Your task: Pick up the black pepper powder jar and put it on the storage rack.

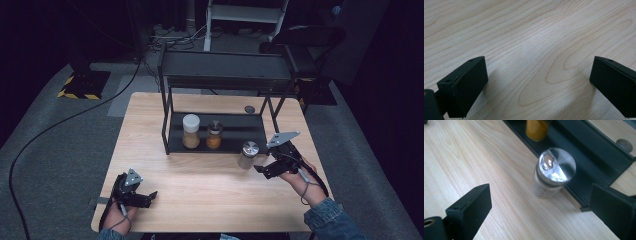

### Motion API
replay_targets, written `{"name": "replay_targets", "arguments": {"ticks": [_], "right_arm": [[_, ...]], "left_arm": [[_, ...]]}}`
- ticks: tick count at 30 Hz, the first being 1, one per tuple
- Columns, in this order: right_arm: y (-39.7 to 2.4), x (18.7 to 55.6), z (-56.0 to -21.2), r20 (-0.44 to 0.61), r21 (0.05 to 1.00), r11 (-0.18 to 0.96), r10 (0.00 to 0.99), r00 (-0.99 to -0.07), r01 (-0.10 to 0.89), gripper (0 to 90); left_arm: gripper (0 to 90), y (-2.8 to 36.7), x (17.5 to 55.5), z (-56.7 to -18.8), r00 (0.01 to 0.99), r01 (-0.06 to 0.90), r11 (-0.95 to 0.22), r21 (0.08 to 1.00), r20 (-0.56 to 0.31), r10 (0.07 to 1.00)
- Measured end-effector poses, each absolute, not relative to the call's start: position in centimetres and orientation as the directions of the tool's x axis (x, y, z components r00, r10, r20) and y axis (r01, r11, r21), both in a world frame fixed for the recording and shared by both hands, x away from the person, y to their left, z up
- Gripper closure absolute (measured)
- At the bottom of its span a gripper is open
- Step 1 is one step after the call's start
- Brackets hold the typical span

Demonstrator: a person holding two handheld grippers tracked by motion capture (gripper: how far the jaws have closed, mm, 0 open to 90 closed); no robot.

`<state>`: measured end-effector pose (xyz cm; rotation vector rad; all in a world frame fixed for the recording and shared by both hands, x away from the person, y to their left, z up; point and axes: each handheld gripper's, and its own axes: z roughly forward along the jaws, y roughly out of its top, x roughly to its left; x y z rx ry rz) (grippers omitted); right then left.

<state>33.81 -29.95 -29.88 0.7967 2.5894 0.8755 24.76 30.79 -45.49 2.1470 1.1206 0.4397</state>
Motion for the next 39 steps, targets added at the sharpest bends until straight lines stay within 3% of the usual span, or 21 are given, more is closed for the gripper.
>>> {"name": "replay_targets", "arguments": {"ticks": [17,39], "right_arm": [[-30.8,34.2,-33.0,-0.076,0.62,0.647,0.612,-0.787,0.444,4.5],[-28.9,38.2,-35.1,-0.051,0.584,0.661,0.61,-0.791,0.472,6.2]], "left_arm": [[1.6,31.0,24.8,-45.5,0.584,0.588,-0.415,0.694,-0.008,0.812],[1.1,31.0,24.8,-45.5,0.594,0.584,-0.423,0.693,-0.01,0.804]]}}
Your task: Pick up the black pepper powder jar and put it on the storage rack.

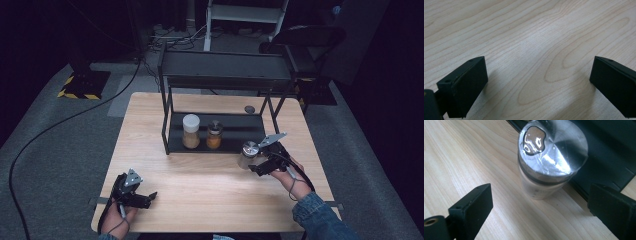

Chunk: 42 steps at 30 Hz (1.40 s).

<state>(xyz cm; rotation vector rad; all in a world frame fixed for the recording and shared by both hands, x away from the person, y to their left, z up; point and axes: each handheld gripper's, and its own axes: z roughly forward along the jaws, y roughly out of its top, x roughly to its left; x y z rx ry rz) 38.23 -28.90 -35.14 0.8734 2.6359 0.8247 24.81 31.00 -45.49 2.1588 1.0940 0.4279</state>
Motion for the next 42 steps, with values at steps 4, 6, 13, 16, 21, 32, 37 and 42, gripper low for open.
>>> {"name": "replay_targets", "arguments": {"ticks": [4,6,13,16,21,32,37,42], "right_arm": [[-28.5,38.9,-35.4,-0.048,0.581,0.663,0.607,-0.793,0.472,7.2],[-28.2,39.3,-35.6,-0.048,0.577,0.665,0.607,-0.793,0.474,7.5],[-27.5,40.3,-35.8,-0.049,0.574,0.665,0.61,-0.791,0.478,9.1],[-27.1,40.8,-35.9,-0.05,0.57,0.667,0.611,-0.79,0.48,10.8],[-26.5,41.4,-36.0,-0.048,0.559,0.675,0.607,-0.794,0.482,14.3],[-25.8,42.2,-36.5,-0.035,0.544,0.681,0.601,-0.798,0.489,30.4],[-25.9,42.2,-36.4,-0.031,0.545,0.681,0.6,-0.8,0.489,30.8],[-25.8,42.0,-36.0,-0.03,0.546,0.68,0.6,-0.8,0.489,30.8]], "left_arm": [[1.1,31.0,24.8,-45.5,0.6,0.58,-0.427,0.694,-0.009,0.8],[1.1,31.0,24.8,-45.5,0.6,0.58,-0.427,0.694,-0.009,0.8],[1.1,31.0,24.8,-45.5,0.599,0.581,-0.427,0.694,-0.009,0.8],[1.1,31.0,24.8,-45.5,0.599,0.581,-0.426,0.694,-0.01,0.801],[1.1,31.0,24.8,-45.5,0.599,0.581,-0.427,0.693,-0.009,0.801],[1.1,31.0,24.8,-45.5,0.599,0.581,-0.426,0.694,-0.009,0.801],[1.1,31.0,24.8,-45.5,0.599,0.581,-0.426,0.694,-0.009,0.801],[1.1,31.0,24.8,-45.5,0.599,0.581,-0.426,0.694,-0.009,0.801]]}}
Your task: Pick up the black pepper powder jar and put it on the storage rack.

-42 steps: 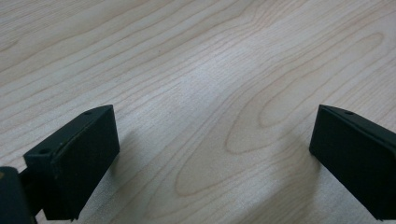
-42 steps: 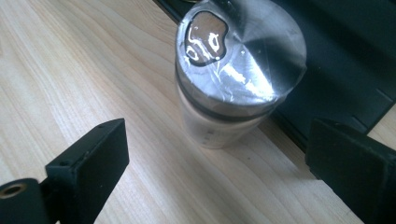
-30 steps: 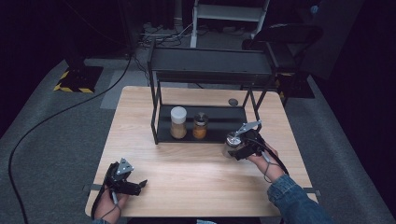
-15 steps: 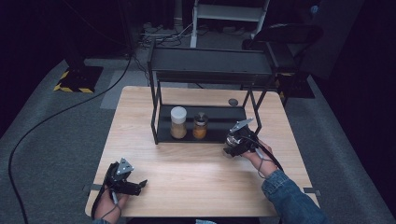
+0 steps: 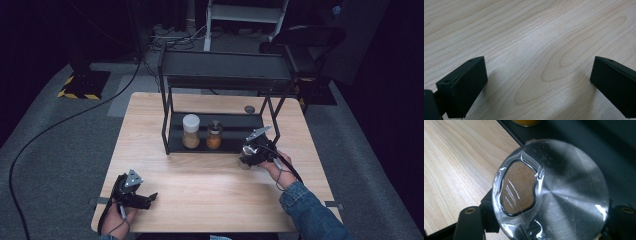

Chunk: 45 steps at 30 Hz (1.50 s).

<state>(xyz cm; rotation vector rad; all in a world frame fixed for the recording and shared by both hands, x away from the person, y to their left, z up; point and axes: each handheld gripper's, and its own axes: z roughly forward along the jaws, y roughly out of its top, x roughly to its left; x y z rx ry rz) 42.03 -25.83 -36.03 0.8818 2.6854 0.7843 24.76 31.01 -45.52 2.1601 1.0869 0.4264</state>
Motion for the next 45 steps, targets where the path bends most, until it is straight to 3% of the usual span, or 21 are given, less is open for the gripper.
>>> {"name": "replay_targets", "arguments": {"ticks": [27,45], "right_arm": [[-25.8,41.8,-29.7,-0.063,0.562,0.686,0.593,-0.803,0.463,30.8],[-24.2,44.1,-28.2,-0.072,0.569,0.681,0.599,-0.798,0.46,30.8]], "left_arm": [[1.1,31.0,24.8,-45.5,0.599,0.581,-0.426,0.693,-0.01,0.801],[1.1,31.0,24.8,-45.5,0.599,0.581,-0.426,0.693,-0.01,0.801]]}}
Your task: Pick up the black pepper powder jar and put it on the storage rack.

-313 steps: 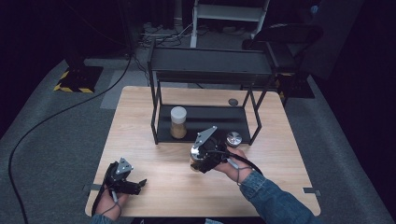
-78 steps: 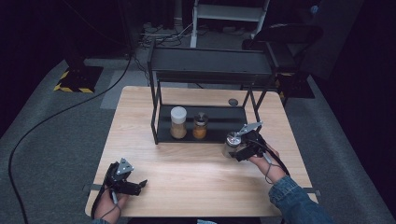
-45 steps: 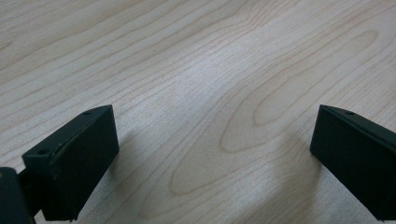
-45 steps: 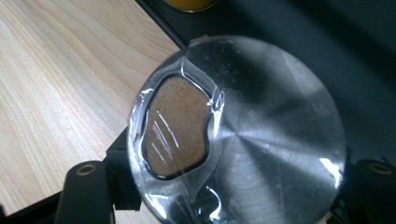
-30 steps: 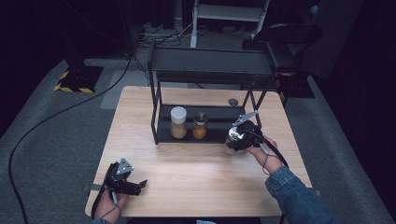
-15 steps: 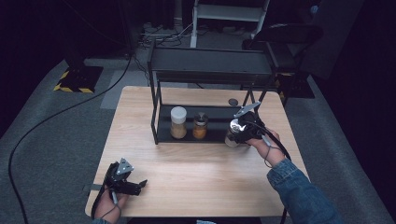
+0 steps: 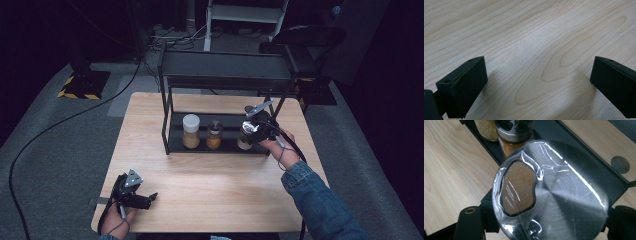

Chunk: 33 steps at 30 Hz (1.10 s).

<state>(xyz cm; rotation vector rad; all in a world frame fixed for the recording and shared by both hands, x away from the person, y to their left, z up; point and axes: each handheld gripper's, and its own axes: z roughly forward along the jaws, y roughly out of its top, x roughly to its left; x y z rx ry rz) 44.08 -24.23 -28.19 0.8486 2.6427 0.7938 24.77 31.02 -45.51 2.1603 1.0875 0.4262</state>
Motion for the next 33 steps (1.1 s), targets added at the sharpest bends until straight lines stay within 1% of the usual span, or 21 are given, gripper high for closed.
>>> {"name": "replay_targets", "arguments": {"ticks": [8,20,33], "right_arm": [[-23.2,45.5,-29.3,-0.07,0.565,0.681,0.602,-0.795,0.465,30.8],[-22.4,48.1,-31.5,-0.052,0.531,0.667,0.641,-0.766,0.523,30.8],[-21.7,49.7,-33.5,-0.021,0.506,0.648,0.669,-0.743,0.569,30.8]], "left_arm": [[1.1,31.0,24.8,-45.5,0.599,0.581,-0.426,0.693,-0.01,0.801],[1.1,31.0,24.8,-45.5,0.599,0.581,-0.426,0.693,-0.01,0.801],[1.1,31.0,24.8,-45.5,0.599,0.581,-0.426,0.693,-0.01,0.801]]}}
